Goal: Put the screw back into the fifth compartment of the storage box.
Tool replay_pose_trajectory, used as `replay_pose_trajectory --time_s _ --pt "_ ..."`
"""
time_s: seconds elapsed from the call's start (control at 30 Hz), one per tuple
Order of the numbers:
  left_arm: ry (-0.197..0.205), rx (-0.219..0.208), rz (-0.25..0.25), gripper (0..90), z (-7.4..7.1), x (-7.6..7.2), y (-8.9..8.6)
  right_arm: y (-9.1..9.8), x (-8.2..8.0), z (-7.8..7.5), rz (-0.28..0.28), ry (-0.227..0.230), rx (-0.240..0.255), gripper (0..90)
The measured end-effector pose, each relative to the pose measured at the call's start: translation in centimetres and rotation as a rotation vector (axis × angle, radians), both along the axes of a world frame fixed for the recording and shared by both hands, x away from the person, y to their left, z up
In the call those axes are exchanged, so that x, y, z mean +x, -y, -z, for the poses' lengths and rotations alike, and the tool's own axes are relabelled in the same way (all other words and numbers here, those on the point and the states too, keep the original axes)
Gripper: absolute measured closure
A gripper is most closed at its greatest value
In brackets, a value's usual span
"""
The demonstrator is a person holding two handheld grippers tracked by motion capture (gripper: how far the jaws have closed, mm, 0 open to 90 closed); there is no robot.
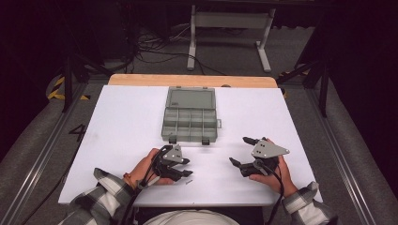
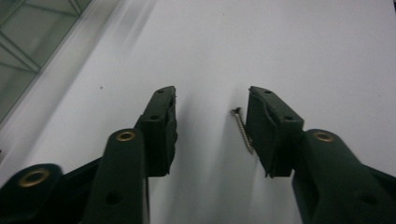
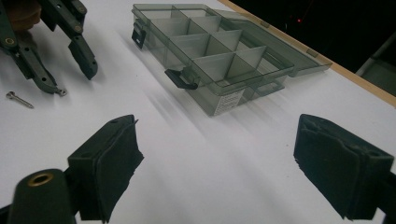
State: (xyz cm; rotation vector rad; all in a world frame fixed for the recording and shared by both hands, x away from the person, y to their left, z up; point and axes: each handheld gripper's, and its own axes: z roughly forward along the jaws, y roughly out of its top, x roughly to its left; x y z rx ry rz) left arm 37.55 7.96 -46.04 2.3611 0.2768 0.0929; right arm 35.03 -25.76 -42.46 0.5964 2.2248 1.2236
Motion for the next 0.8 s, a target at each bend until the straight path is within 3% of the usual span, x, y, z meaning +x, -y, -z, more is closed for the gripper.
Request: replay_pose_trajectory --time_s 0.13,0.23,0.4,0.6,0.8 --pt "-0.006 0.001 -0.003 66.2 -0.05 -0.51 -0.35 0.07 0.04 -0.02 0.001 0.0 0.004 14.2" --pt "0.02 0.001 0.008 78.7 -0.01 -0.55 -0.31 0.02 -0.02 -0.06 0.0 0.001 0.004 14.2" --pt "0.02 -0.012 0.008 87.4 0.14 -0.32 -0.28 0.03 0.04 -0.04 -0.001 -0.002 0.001 14.2" --pt "0.012 -0.021 0.024 88.0 0.15 -0.1 -0.31 0.01 0.02 -0.04 -0.003 -0.003 0.001 14.2" --pt "0.042 -0.017 0.018 88.0 -0.29 0.06 -0.58 0.08 0.01 -0.11 -0.001 0.001 0.005 14.2"
